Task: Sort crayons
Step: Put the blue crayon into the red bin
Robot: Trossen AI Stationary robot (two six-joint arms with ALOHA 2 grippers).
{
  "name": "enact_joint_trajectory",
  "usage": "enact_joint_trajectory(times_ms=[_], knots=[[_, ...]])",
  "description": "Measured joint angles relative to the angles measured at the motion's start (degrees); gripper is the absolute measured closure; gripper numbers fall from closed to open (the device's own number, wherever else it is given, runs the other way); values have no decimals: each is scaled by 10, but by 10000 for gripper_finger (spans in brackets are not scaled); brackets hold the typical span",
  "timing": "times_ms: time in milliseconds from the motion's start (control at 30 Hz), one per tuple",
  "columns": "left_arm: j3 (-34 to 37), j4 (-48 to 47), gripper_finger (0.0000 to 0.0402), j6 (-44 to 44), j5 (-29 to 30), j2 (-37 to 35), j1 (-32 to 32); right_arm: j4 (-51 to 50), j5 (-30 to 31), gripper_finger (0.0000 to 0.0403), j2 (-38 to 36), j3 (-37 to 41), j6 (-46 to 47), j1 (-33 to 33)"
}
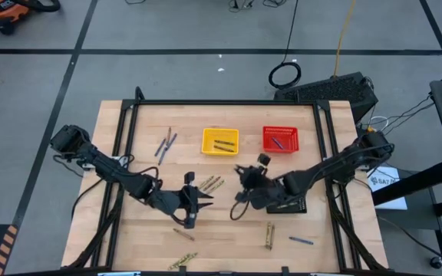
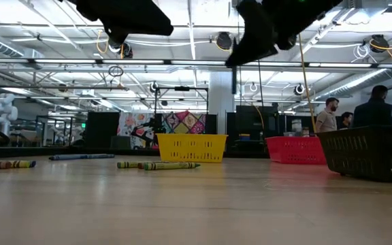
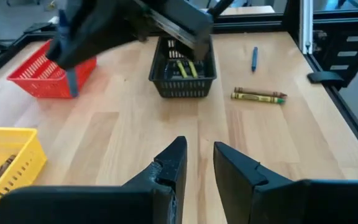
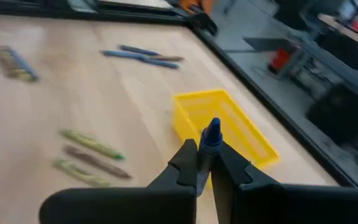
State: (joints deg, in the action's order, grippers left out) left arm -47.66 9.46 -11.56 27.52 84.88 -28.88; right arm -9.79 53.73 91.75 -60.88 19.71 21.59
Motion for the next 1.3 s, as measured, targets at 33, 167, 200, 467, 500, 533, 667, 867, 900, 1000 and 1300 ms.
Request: enact_joint_trajectory(times_ms=[33, 167, 200, 467, 500, 533, 667, 867, 900, 1000, 1300], knots=[[0, -2, 317, 0, -1, 0, 0, -26, 4, 402, -6, 0, 11, -6], [0, -10, 317, -2, -5, 0, -1, -137, 4, 402, -24, 0, 68, -39], [0, -14, 317, -2, -5, 0, 0, -164, 4, 402, -28, 0, 81, -47], [0, -16, 317, -2, -6, 0, 0, -353, -71, 402, -32, 0, 123, -143], [0, -16, 317, -2, -6, 0, 0, -365, -84, 402, -33, 0, 123, -156], [0, -16, 317, -2, -6, 0, 0, -375, -93, 402, -33, 0, 121, -168], [0, -14, 317, -2, -16, 0, 0, -395, -145, 402, -33, 0, 92, -217], [0, -15, 317, -3, -19, 0, 0, -399, -179, 402, -33, 0, 29, -281], [0, -15, 317, -4, -19, 0, 0, -399, -196, 402, -33, 0, 19, -292], [0, -15, 317, -4, -19, 0, 0, -404, -248, 402, -33, 0, -3, -320], [1, -30, 317, -3, -19, 1, 0, -464, -292, 398, -32, 0, -17, -373]])
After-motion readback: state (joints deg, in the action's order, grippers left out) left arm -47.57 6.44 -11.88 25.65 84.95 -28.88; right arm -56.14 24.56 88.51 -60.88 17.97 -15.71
